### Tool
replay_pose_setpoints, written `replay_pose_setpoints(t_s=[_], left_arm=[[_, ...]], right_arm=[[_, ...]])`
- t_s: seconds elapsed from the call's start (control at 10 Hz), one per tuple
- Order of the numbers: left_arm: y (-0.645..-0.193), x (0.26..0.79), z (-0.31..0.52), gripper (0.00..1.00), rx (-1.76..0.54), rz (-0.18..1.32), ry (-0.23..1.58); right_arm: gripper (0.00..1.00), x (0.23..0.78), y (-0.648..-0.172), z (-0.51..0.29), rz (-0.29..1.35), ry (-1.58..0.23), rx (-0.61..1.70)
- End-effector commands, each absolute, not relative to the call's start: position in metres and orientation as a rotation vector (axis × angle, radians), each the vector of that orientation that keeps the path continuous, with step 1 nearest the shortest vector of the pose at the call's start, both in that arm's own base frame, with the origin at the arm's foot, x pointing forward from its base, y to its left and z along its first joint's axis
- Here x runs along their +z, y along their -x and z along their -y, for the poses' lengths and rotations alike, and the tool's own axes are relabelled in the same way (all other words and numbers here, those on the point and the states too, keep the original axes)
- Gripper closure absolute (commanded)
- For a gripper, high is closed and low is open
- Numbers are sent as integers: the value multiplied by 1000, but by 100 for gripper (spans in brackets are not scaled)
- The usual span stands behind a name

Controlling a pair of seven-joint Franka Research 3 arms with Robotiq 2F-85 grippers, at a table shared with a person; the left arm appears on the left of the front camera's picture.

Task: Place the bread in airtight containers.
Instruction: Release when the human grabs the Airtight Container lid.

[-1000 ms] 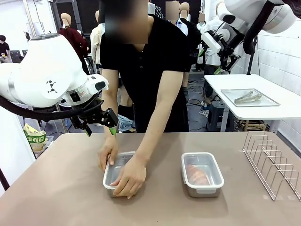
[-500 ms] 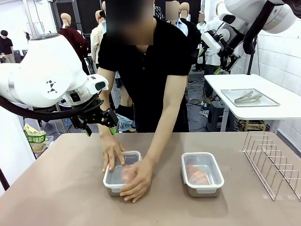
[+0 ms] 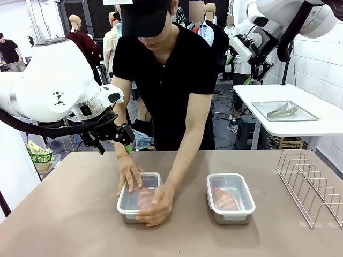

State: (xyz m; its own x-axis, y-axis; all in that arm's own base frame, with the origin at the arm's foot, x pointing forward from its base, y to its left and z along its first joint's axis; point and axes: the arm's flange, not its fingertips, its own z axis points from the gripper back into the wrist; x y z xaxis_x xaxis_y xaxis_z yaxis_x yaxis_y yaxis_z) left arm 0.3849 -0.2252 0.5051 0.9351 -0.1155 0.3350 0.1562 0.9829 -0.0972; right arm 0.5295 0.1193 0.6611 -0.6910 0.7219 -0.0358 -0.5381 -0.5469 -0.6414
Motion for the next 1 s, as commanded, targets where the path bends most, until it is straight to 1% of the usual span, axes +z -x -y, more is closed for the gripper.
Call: replay_pose_setpoints(t_s=[0.0,0.9], left_arm=[[-385,506,224,0,-138,339,117],[-385,506,224,0,-138,339,117]], right_arm=[[0,661,-529,-119,792,389,2233],[0,661,-529,-119,792,389,2233]])
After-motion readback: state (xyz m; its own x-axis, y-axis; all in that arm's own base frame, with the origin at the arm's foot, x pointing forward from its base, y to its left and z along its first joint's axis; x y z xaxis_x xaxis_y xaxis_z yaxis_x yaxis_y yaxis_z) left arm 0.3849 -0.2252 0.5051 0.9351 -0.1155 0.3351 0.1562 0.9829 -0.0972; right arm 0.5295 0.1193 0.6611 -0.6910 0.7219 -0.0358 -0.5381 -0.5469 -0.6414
